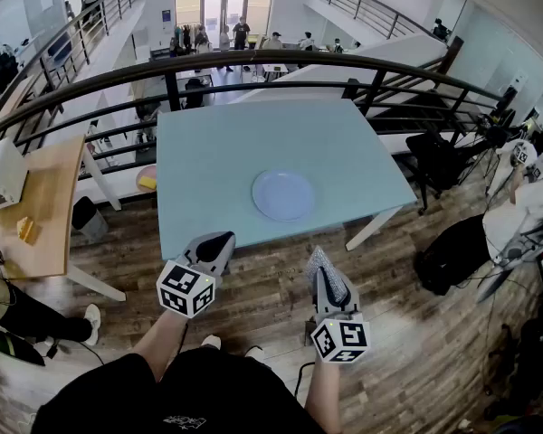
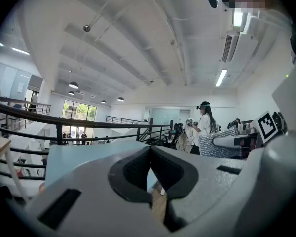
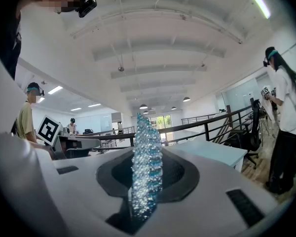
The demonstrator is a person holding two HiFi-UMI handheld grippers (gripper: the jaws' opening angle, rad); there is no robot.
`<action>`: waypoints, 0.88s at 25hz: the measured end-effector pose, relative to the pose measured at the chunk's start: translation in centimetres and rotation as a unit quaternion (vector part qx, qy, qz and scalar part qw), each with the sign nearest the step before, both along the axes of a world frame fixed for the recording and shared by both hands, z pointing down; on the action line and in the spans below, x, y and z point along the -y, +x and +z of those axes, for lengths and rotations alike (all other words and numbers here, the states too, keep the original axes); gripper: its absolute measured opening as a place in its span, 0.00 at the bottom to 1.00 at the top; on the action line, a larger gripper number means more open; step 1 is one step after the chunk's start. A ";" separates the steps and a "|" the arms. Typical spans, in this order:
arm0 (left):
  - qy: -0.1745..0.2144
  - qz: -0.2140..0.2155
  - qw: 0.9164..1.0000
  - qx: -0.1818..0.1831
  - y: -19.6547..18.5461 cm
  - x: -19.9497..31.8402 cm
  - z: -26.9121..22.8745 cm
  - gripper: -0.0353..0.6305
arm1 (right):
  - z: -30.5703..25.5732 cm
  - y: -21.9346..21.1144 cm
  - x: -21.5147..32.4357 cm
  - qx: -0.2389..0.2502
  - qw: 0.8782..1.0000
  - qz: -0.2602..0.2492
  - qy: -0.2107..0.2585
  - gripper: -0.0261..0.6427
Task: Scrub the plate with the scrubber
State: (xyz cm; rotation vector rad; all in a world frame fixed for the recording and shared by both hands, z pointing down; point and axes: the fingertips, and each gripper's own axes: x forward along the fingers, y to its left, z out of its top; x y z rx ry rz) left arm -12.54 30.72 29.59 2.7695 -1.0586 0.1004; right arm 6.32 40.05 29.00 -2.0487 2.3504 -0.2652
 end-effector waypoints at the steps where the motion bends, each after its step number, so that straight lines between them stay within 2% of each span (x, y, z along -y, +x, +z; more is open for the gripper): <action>1: -0.001 0.000 1.000 -0.004 -0.3 0.3 -0.2 0.06 | -0.1 -0.2 0.2 0.000 1.000 0.002 0.000 0.17; 10: -0.005 0.016 1.000 -0.010 -1.1 2.0 -0.5 0.06 | -1.3 -1.1 1.5 -0.007 1.000 0.021 0.003 0.17; 15: -0.003 0.028 1.000 -0.012 -1.5 3.1 -0.3 0.06 | -1.1 -2.1 2.2 0.016 1.000 0.019 0.011 0.17; 22: 0.000 0.044 0.999 -0.009 -2.2 4.3 -0.5 0.06 | -1.0 -3.5 3.4 0.025 1.000 0.018 -0.001 0.17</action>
